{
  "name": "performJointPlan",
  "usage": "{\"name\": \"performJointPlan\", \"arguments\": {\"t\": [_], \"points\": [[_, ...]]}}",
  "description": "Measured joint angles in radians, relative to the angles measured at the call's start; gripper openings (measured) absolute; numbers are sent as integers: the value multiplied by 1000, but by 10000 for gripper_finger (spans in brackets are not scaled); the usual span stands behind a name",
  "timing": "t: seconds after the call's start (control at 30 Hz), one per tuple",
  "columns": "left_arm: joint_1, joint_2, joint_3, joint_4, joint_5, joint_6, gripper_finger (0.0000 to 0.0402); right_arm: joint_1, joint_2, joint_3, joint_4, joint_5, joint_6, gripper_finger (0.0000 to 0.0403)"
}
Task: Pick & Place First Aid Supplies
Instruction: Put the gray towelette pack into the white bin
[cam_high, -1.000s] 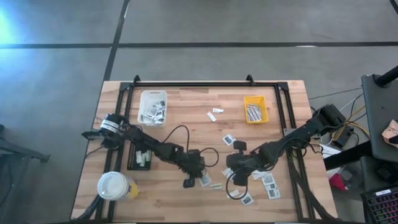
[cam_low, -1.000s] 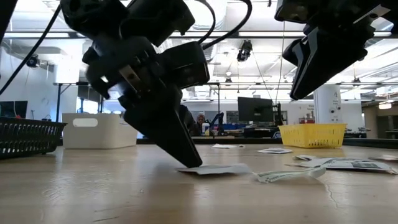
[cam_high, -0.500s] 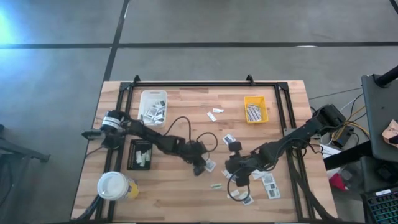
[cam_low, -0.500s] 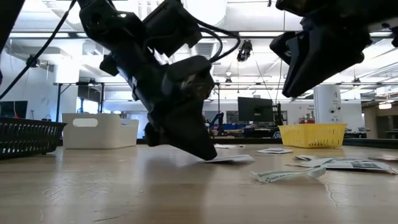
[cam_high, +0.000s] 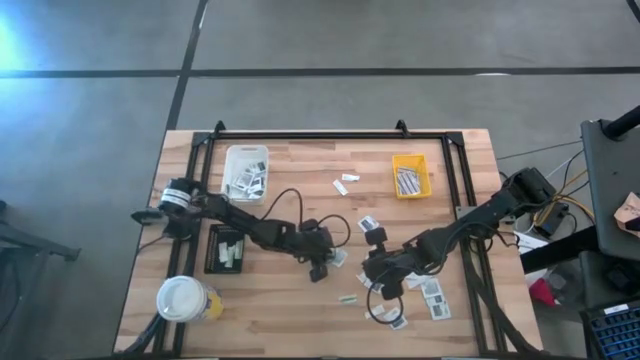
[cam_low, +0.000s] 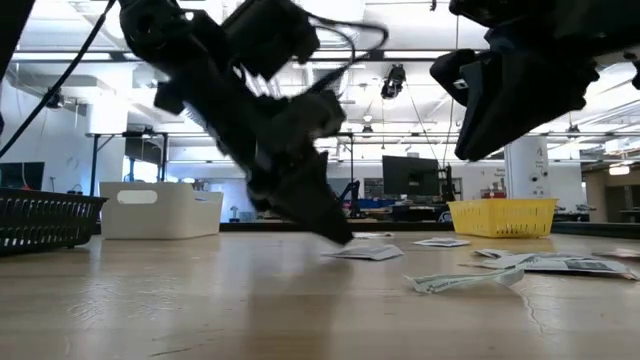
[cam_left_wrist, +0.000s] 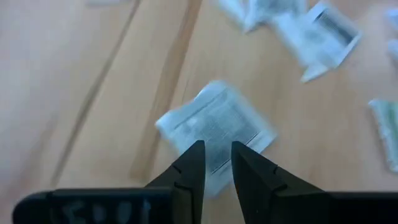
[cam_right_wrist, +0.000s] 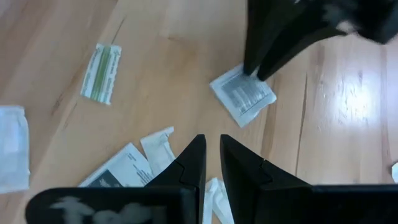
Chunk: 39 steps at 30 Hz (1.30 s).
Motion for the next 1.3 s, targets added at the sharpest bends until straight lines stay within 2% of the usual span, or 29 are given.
{"name": "performJointPlan", "arguments": {"t": [0.37, 0.53, 0.7, 0.83, 1.07, 1.3], "points": [[-45, -23, 5, 3, 6, 292, 80, -2, 82, -36, 127, -2, -77, 44], [-43, -23, 5, -20, -15, 316, 68, -4, 145, -32, 128, -2, -77, 44], [-41, -23, 5, -29, -45, 355, 9, -4, 164, -8, 132, -2, -68, 44], [-38, -25, 5, -27, -47, 356, 3, -4, 165, -1, 140, -1, -120, 44], [-24, -8, 7, -13, -47, 351, 1, -29, 191, 0, 254, -2, -262, 44], [-18, 36, 7, 3, -91, 333, 0, -70, 217, 2, 267, 0, -279, 44]]}}
